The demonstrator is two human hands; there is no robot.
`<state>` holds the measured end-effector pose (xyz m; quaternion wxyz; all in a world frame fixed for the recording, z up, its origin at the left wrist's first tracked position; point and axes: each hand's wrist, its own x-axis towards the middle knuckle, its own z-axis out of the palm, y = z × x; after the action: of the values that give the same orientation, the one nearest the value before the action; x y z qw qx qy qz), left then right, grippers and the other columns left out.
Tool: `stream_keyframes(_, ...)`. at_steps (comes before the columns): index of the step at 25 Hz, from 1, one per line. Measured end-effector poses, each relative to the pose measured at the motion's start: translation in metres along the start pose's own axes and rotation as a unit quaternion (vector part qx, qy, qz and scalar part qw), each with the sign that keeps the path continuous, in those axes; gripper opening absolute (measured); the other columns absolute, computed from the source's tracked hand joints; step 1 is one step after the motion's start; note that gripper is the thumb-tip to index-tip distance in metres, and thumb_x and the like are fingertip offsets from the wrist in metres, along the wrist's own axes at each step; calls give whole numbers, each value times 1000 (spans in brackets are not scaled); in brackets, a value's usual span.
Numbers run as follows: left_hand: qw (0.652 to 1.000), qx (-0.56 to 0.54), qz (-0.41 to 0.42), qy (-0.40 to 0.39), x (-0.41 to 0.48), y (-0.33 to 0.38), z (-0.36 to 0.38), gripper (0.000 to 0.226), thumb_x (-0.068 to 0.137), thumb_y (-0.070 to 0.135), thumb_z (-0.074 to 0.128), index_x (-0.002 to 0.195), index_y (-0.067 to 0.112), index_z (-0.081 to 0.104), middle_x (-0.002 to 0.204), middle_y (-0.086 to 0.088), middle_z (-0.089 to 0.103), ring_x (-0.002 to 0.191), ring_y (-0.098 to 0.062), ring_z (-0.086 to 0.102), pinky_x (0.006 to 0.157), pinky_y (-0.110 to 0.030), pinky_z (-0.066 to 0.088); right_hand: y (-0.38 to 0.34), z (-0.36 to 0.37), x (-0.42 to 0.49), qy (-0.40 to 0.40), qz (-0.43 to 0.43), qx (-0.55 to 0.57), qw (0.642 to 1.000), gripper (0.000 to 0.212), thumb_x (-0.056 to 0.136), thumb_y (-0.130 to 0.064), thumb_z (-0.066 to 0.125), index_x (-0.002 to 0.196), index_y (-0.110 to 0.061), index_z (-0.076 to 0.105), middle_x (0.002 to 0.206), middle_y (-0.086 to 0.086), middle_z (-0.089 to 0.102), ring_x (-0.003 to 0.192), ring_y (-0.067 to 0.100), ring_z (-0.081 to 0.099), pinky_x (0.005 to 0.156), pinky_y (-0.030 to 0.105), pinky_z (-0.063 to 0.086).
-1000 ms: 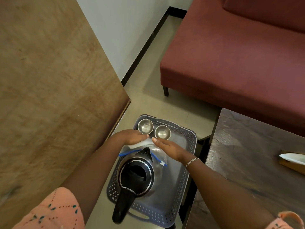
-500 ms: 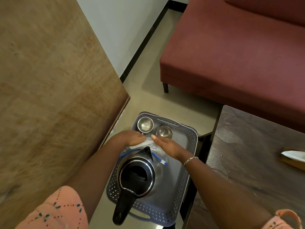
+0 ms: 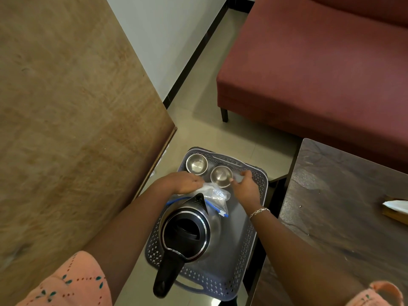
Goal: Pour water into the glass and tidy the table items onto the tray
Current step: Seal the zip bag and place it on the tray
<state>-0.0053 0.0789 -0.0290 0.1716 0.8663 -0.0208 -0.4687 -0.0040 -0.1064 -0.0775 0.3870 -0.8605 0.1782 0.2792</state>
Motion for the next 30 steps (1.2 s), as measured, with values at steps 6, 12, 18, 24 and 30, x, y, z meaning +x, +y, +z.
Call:
stream_keyframes(6, 999, -4, 16, -28, -1, 7, 0, 42, 98, 36, 28, 137, 26, 42, 147, -1, 40, 134, -20, 36, 110, -34, 27, -13, 7, 25, -24, -41, -140, 989, 14, 86, -14, 43, 99, -14, 51, 94, 17, 69, 83, 33, 64, 79, 37, 51)
stream_keyframes(12, 999, 12, 8, -38, 0, 13, -2, 41, 98, 34, 30, 134, 21, 47, 144, -5, 44, 131, -23, 40, 106, -33, 30, -29, 4, 29, 1, -79, -209, 975, 21, 86, -9, 44, 97, -1, 61, 103, 22, 64, 95, 37, 59, 73, 33, 43)
stream_keyframes(18, 997, 44, 23, -57, 5, 13, 0, 39, 97, 30, 32, 133, 27, 48, 142, -3, 46, 129, -23, 42, 107, -37, 33, -27, 10, 29, -11, -68, -217, 974, 21, 87, -2, 45, 100, 3, 60, 106, 24, 64, 100, 38, 59, 75, 35, 45)
stream_keyframes(24, 998, 39, 26, -37, 9, 10, 1, 40, 80, 42, 31, 101, 23, 60, 123, -6, 60, 113, -24, 54, 97, -40, 41, -34, 8, 32, -32, -2, -168, 985, 20, 80, 3, 50, 95, 1, 63, 103, 21, 66, 97, 34, 61, 69, 30, 42)
stream_keyframes(30, 999, 24, 41, 24, 2, 12, 7, 27, 73, 40, 31, 84, 29, 54, 102, -8, 65, 104, -26, 59, 88, -40, 45, -25, 9, 32, -51, -9, -170, 984, 19, 84, -2, 51, 98, 1, 63, 108, 20, 65, 100, 33, 60, 70, 30, 40)
